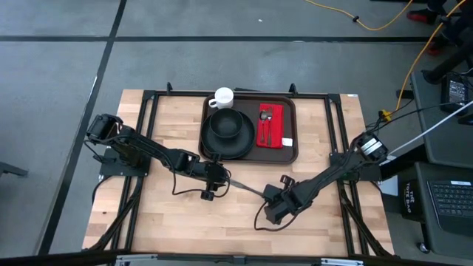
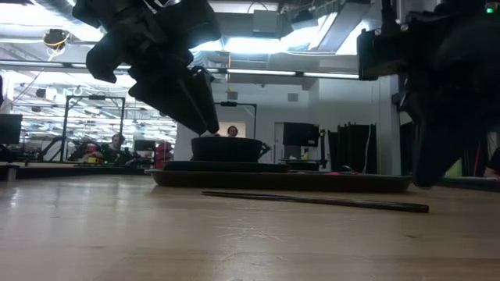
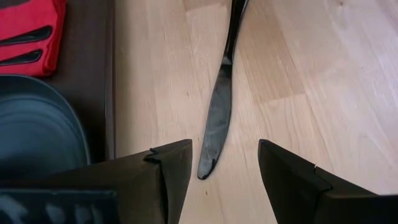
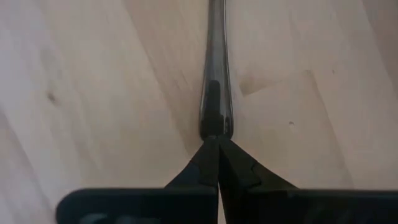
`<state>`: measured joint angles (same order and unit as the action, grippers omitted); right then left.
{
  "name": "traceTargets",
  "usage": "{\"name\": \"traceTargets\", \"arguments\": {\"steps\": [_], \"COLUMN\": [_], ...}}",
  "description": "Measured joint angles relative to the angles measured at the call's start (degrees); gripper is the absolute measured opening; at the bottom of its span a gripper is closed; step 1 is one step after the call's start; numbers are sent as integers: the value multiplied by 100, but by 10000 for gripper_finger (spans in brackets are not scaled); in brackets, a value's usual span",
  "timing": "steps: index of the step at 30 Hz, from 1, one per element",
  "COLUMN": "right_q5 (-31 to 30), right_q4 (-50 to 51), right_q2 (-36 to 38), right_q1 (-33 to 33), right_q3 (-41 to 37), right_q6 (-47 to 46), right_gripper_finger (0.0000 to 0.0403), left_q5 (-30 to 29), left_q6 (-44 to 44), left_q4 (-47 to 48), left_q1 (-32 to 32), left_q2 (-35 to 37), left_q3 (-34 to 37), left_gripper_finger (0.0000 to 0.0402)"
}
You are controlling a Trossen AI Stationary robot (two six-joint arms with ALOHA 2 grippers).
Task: Set up tray
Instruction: Put the black table knife on the red table napkin to the right of the black fork
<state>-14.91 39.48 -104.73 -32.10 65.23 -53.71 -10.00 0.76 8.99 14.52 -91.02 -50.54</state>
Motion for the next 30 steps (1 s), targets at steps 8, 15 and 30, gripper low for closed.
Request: {"name": "traceTargets", "arguments": {"steps": [8,15,30], "right_q5": [-8,-7,-7], "right_q4": [-42,-53,-22], "right_q2": [-68,-71,-247], "right_q1": [-2,-2,-2], "right_q3": [-4,-4,-2], "right_q6": [24,0,-4], "right_gripper_finger": [0,0,0], "left_q5": [0,0,2], "left_q6": [0,-1,-1], "left_q4": [27,27,25], "left_q1": [0,0,0], "left_q2": [2,2,7], "left_q3": [0,2,2], "left_gripper_finger": [177,177,178]}}
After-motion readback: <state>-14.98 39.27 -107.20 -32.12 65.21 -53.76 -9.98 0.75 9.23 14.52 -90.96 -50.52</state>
